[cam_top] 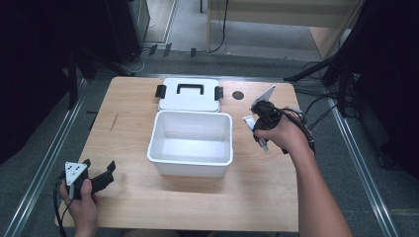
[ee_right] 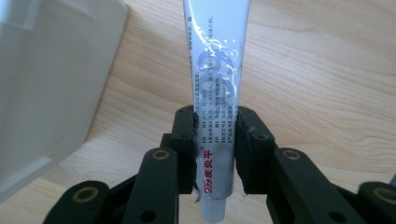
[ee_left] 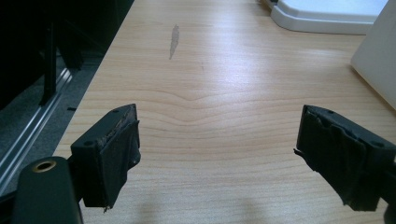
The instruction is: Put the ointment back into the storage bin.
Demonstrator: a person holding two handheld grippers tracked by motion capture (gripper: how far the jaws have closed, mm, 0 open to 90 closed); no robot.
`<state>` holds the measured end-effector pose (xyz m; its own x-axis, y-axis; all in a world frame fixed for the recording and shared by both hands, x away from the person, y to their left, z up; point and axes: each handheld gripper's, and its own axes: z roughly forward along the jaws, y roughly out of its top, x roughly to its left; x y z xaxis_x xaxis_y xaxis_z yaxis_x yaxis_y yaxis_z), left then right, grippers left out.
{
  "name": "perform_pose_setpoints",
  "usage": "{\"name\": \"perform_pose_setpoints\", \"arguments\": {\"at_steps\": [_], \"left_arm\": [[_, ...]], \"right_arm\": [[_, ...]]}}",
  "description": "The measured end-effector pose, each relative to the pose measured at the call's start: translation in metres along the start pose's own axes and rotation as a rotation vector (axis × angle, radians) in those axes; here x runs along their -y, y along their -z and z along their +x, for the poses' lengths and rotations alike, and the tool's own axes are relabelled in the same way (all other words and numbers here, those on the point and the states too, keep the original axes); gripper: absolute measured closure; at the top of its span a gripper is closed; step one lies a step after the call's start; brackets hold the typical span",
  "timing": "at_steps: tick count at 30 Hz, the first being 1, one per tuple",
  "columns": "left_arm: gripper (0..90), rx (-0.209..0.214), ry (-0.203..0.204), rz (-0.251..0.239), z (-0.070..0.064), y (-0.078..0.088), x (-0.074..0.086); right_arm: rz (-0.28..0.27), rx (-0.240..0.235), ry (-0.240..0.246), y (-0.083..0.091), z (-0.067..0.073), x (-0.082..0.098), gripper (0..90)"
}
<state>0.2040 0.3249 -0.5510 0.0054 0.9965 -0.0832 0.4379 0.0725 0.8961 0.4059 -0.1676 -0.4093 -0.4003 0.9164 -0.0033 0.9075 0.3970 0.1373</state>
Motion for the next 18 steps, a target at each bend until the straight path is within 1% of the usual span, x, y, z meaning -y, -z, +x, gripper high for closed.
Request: {"name": "perform_pose_setpoints", "arguments": {"at_steps": [5, 11, 12, 14, 18], "left_arm": [[14.0, -0.001, 0.000, 0.001, 0.000, 0.000, 0.000], [14.0, -0.001, 0.000, -0.001, 0.000, 0.000, 0.000], [14.0, 0.000, 0.000, -0.001, 0.000, 0.000, 0.000], [14.0, -0.001, 0.000, 0.000, 0.000, 0.000, 0.000], [14.0, -0.001, -0.002, 0.002, 0.000, 0.000, 0.000]], "right_arm": [[-0.020, -0.009, 0.019, 0.021, 0.009, -0.006, 72.4], [-0.043, -0.009, 0.045, 0.041, 0.020, -0.011, 72.4], [-0.043, -0.011, 0.045, 0.043, 0.023, -0.012, 72.5], [-0.042, -0.008, 0.061, 0.047, 0.027, -0.014, 72.5], [-0.056, -0.012, 0.083, 0.057, 0.038, -0.018, 72.4]]}}
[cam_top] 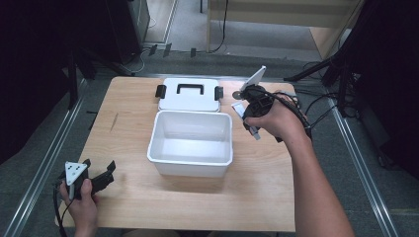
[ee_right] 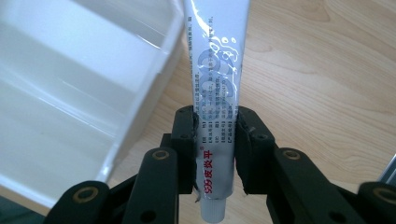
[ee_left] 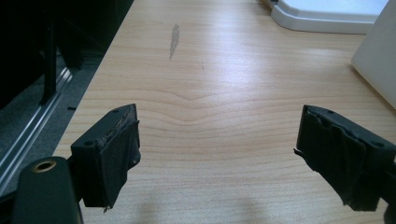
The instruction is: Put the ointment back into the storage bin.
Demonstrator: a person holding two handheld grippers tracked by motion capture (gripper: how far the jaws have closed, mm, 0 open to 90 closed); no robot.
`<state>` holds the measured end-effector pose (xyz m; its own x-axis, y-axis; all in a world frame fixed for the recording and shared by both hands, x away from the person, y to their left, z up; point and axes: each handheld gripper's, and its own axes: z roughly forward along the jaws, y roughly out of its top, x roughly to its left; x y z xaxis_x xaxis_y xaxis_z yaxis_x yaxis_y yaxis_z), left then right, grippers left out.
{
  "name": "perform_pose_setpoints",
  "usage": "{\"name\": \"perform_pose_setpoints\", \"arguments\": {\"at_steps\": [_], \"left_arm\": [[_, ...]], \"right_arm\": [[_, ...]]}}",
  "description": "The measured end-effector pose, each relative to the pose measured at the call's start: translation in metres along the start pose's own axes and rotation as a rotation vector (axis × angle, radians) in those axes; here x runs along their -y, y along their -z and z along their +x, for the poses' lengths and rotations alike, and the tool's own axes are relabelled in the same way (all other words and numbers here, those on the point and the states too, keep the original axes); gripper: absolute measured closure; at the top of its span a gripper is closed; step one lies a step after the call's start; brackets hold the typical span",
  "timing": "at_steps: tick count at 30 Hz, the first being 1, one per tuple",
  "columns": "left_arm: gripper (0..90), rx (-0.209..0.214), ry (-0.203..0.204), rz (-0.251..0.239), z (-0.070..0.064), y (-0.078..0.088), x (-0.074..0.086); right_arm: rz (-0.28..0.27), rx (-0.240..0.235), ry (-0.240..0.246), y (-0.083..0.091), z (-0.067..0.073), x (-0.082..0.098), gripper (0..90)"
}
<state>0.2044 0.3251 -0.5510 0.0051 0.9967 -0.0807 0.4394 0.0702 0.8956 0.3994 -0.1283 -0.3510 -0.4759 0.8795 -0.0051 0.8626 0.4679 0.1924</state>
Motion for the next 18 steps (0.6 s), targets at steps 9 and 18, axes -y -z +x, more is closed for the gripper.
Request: {"name": "perform_pose_setpoints", "arguments": {"at_steps": [9, 18], "left_arm": [[14.0, 0.002, 0.006, 0.000, 0.000, 0.000, 0.000], [14.0, 0.003, 0.006, 0.004, 0.000, 0.000, 0.000]], "right_arm": [[-0.010, -0.058, 0.063, 0.001, 0.031, -0.013, 72.4], [0.004, -0.084, 0.110, -0.010, 0.055, -0.023, 72.4]]}}
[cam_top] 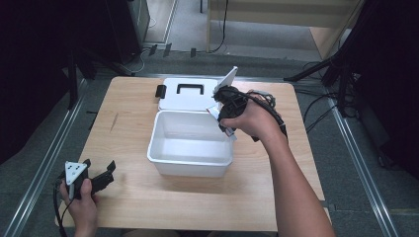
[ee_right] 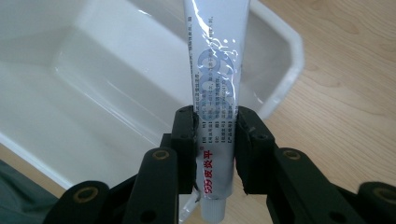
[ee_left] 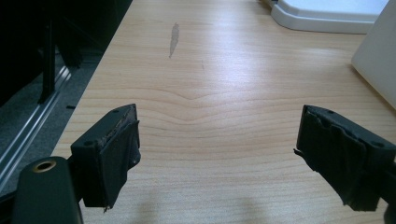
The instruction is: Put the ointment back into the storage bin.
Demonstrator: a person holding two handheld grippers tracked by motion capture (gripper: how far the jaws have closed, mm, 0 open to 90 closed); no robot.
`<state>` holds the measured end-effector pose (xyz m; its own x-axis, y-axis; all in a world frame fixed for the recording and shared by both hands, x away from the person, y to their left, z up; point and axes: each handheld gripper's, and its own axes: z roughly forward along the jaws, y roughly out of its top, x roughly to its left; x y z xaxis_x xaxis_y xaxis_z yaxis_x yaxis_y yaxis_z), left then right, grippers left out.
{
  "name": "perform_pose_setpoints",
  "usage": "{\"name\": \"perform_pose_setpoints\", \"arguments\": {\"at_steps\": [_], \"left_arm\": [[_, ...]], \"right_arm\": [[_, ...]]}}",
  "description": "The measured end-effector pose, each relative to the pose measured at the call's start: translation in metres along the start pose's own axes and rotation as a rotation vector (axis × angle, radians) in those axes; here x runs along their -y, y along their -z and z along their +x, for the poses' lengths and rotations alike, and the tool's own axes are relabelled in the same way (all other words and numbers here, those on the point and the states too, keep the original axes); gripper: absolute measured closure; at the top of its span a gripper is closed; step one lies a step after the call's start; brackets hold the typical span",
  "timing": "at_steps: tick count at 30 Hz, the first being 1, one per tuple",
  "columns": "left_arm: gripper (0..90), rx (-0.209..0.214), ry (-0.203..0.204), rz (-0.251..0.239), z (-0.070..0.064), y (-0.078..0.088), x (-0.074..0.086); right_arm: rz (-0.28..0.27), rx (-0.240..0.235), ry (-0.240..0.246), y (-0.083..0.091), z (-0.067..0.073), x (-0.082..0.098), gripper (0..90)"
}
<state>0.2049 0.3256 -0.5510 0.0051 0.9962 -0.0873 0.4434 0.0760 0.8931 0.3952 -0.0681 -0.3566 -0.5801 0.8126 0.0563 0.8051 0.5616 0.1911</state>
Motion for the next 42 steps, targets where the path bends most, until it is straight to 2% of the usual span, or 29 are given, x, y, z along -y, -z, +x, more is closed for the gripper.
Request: {"name": "perform_pose_setpoints", "arguments": {"at_steps": [6, 12, 19, 27, 42], "left_arm": [[14.0, 0.000, 0.000, 0.000, 0.000, 0.000, 0.000], [14.0, 0.001, 0.002, -0.001, 0.000, 0.000, 0.000], [14.0, 0.001, 0.001, -0.001, 0.000, 0.000, 0.000], [14.0, 0.001, -0.001, 0.001, 0.000, 0.000, 0.000], [14.0, 0.001, 0.000, 0.003, 0.000, 0.000, 0.000]], "right_arm": [[0.022, -0.011, 0.041, -0.011, 0.015, -0.006, 72.4], [0.039, -0.026, 0.057, -0.024, 0.023, -0.009, 72.4], [0.060, -0.042, 0.063, -0.041, 0.025, -0.010, 72.4], [0.080, -0.028, 0.081, -0.060, 0.024, -0.008, 72.4], [0.093, 0.015, 0.167, -0.086, 0.028, -0.003, 72.2]]}}
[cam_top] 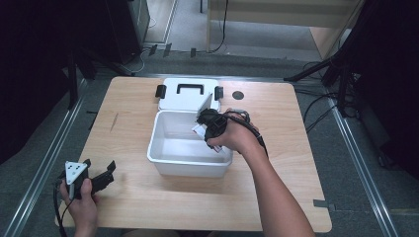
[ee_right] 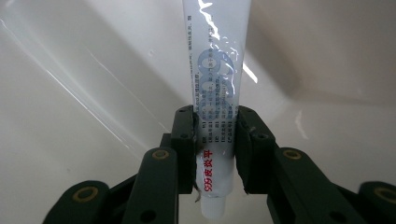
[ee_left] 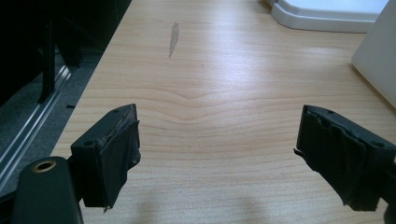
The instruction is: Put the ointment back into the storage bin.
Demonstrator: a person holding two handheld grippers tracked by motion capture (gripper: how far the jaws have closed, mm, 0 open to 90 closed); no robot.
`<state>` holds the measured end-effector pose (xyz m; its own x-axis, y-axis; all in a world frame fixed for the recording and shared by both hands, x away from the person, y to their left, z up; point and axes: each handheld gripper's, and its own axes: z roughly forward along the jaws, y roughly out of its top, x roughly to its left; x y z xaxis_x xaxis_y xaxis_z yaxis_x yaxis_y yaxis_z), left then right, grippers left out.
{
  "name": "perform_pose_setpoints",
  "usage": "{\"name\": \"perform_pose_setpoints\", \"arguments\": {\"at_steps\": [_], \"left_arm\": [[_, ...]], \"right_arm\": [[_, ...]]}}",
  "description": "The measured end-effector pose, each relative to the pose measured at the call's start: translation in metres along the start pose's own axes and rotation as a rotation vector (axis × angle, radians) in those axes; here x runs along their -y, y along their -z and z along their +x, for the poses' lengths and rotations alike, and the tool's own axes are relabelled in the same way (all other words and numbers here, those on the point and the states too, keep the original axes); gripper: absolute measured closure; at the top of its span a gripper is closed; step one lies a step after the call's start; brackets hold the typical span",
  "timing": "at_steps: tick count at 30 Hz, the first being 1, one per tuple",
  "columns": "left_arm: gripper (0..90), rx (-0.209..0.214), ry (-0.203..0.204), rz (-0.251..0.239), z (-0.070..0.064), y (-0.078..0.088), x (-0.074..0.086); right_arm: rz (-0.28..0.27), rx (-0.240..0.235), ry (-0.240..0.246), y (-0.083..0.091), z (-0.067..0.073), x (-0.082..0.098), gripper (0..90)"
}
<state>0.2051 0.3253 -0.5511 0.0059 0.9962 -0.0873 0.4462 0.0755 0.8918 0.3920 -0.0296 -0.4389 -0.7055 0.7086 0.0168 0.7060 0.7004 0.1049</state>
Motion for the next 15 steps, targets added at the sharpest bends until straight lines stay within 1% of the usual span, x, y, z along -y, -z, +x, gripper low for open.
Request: {"name": "perform_pose_setpoints", "arguments": {"at_steps": [3, 4, 5, 6, 7, 12, 15], "left_arm": [[14.0, 0.000, 0.001, 0.001, 0.000, 0.000, 0.000], [14.0, 0.000, 0.002, 0.001, 0.000, 0.000, 0.000], [14.0, 0.000, 0.002, 0.001, 0.000, 0.000, 0.000], [14.0, 0.000, 0.003, 0.001, 0.000, 0.000, 0.000], [14.0, 0.000, 0.003, 0.001, 0.000, 0.000, 0.000], [14.0, 0.002, 0.004, 0.002, 0.000, 0.000, 0.000], [14.0, 0.001, 0.004, 0.003, 0.000, 0.000, 0.000]], "right_arm": [[0.011, 0.016, 0.023, -0.008, 0.003, -0.001, 72.1], [0.011, 0.028, 0.028, -0.010, 0.004, -0.001, 72.1], [0.008, 0.042, 0.044, -0.012, 0.004, -0.002, 72.1], [0.006, 0.045, 0.057, -0.014, 0.005, -0.002, 72.1], [0.007, 0.046, 0.068, -0.016, 0.005, -0.002, 72.1], [0.002, 0.029, 0.076, -0.021, 0.005, -0.003, 72.0], [0.006, 0.025, 0.071, -0.022, 0.006, -0.003, 71.8]]}}
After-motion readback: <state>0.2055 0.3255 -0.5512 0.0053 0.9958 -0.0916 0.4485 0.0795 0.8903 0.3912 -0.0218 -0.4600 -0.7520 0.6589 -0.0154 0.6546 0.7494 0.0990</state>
